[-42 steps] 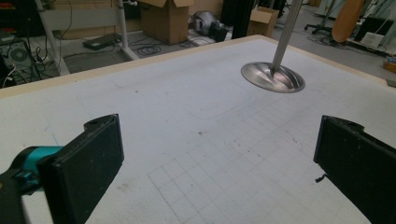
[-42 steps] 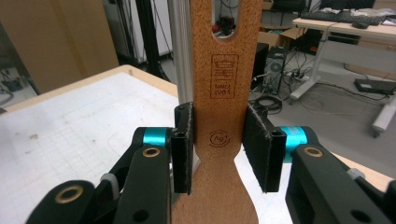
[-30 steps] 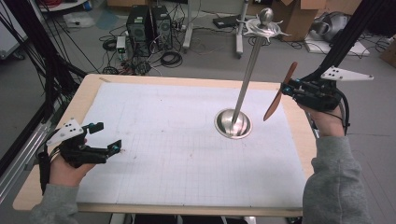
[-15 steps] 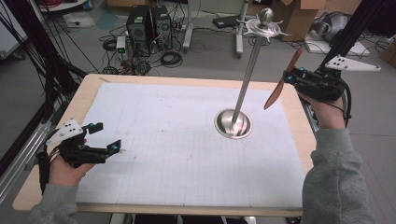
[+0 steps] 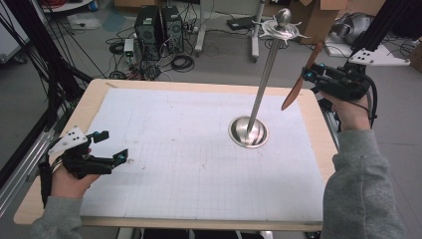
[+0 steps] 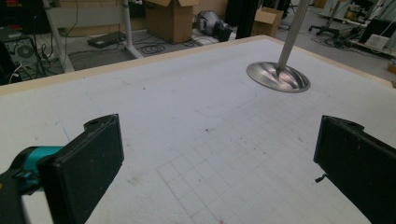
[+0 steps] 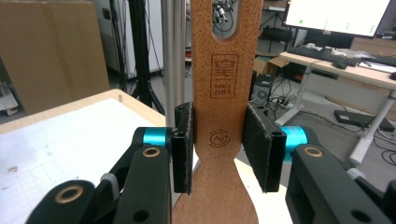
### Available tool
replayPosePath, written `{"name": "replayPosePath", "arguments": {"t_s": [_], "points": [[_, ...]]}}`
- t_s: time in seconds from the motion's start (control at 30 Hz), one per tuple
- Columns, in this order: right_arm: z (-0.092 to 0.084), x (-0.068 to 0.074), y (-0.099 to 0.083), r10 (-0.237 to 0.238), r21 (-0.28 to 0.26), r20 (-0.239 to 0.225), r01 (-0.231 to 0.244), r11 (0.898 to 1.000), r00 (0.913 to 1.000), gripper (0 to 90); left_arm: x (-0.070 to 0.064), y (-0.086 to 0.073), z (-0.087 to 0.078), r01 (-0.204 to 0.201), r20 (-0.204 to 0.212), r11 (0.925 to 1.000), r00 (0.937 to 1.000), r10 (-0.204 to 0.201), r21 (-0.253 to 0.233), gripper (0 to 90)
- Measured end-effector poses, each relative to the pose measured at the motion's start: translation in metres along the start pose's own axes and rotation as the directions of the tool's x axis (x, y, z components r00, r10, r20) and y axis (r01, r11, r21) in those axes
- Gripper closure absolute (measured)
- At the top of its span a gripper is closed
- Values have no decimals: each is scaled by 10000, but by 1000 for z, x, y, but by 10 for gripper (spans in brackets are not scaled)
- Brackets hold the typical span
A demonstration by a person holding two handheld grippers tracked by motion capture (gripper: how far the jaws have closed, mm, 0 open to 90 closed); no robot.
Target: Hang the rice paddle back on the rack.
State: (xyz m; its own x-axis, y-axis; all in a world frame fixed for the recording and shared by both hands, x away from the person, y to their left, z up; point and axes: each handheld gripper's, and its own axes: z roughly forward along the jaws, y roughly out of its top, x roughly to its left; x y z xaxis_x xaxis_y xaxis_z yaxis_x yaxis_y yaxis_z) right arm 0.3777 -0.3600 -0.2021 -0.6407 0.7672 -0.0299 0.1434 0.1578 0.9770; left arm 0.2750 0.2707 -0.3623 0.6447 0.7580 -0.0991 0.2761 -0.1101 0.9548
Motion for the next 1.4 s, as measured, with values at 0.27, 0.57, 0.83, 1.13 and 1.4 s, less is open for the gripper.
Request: {"name": "replayPosePath", "arguments": {"t_s": [0.27, 0.57, 0.83, 1.13, 1.4], "points": [[2, 0, 7, 28, -157, -138, -30, 9999, 9999, 647, 0, -1, 1, 5, -2, 10000, 10000, -5, 51, 20], [8, -1, 10, 148, -257, -189, -153, 9996, 9997, 647, 2, -1, 0, 41, -66, 10000, 10000, -41, 42, 20], [13, -2, 11, 157, -465, -204, -166, 9988, 9997, 647, 2, -2, 1, 48, -45, 9999, 10000, -47, 108, 20], [17, -2, 15, 219, -497, -301, -234, 9985, 9993, 646, 3, -2, 1, 86, -64, 9999, 9999, -85, 101, 20], [20, -2, 16, 244, -500, -307, -259, 9984, 9992, 646, 3, -2, 0, 66, -68, 9999, 10000, -65, 83, 20]]}}
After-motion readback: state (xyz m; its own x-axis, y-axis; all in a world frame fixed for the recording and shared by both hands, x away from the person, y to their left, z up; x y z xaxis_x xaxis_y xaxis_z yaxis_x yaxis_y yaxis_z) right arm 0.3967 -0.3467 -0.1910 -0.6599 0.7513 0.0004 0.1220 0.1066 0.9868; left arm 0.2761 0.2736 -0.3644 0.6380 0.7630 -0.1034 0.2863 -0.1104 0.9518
